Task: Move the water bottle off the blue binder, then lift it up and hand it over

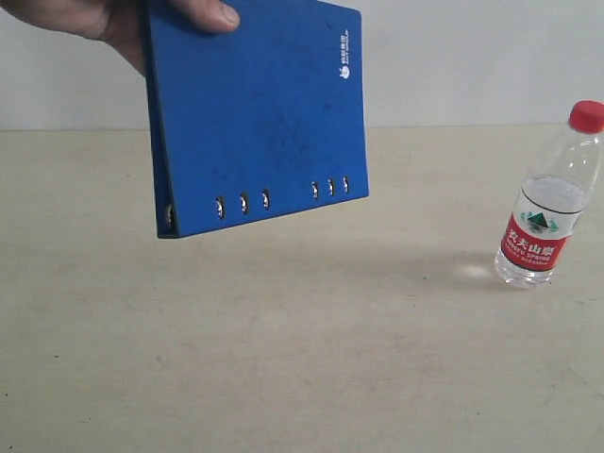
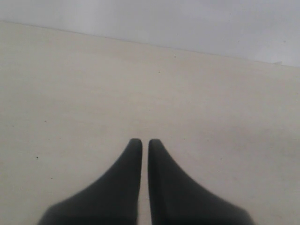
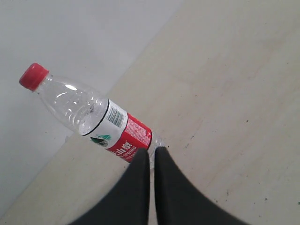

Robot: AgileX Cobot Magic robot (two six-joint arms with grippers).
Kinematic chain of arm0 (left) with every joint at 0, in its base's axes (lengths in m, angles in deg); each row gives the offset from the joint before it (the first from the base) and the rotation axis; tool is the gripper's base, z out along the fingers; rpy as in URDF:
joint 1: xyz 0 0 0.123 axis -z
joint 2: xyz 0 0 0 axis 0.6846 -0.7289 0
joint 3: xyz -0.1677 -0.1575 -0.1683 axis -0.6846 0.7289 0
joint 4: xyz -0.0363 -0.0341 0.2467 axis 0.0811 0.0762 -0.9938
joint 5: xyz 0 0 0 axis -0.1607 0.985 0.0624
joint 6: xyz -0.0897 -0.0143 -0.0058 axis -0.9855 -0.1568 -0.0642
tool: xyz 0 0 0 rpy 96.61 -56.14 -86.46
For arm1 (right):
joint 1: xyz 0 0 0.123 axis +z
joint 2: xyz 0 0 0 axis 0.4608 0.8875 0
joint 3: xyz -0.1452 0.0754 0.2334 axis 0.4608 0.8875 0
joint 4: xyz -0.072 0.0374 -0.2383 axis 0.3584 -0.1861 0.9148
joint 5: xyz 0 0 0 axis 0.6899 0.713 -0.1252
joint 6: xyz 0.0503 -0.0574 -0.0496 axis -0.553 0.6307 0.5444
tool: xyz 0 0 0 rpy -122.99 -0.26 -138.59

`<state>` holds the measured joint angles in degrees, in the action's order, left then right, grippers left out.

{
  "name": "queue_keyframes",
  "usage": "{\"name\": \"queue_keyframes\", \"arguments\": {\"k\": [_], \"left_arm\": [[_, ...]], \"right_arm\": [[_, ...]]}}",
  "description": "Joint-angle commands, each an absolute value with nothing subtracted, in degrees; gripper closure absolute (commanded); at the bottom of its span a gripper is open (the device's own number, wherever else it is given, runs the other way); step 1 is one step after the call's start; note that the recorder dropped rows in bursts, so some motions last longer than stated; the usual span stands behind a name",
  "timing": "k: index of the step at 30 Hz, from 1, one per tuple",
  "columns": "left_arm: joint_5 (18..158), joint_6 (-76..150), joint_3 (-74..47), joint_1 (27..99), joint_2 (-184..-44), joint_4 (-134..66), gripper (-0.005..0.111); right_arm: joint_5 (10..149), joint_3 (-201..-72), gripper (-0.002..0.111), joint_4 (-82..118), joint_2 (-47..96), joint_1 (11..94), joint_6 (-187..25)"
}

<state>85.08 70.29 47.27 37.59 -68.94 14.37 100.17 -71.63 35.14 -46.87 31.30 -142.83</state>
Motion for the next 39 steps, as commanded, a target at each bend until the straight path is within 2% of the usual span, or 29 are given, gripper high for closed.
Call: {"name": "queue_keyframes", "arguments": {"k": [1, 6, 15, 22, 27, 31, 33, 36, 39], "left_arm": [[87.5, 69.8, 47.4, 37.8, -63.8, 14.5, 0.102], [98.6, 69.8, 47.4, 36.7, -44.3, 12.0, 0.102], [112.3, 69.5, 47.4, 36.5, -44.0, 11.1, 0.102], [110.5, 69.5, 47.4, 38.4, -44.0, 10.2, 0.102], [94.9, 68.6, 47.4, 41.7, -44.0, 11.8, 0.102], [80.8, 46.3, 47.4, 42.8, -44.0, -11.9, 0.102], [80.0, 30.8, 47.4, 43.5, -44.0, -22.7, 0.102], [89.7, 8.2, 47.4, 45.1, -44.0, -40.5, 0.102], [100.2, -0.8, 47.4, 47.2, -44.0, -50.6, 0.102]], "right_arm": [[100.3, -71.6, 0.108, 35.4, -47.2, 31.0, -142.2], [100.3, -71.6, 0.108, 35.4, -47.2, 31.0, -142.2], [100.3, -71.6, 0.108, 35.4, -47.2, 31.0, -142.2], [100.3, -71.6, 0.108, 35.4, -47.2, 31.0, -142.2], [100.3, -71.6, 0.108, 35.4, -47.2, 31.0, -142.2], [100.3, -71.6, 0.108, 35.4, -47.2, 31.0, -142.2], [100.3, -71.6, 0.108, 35.4, -47.2, 31.0, -142.2], [100.3, -71.6, 0.108, 35.4, -47.2, 31.0, -142.2], [100.3, -71.6, 0.108, 35.4, -47.2, 31.0, -142.2]]}}
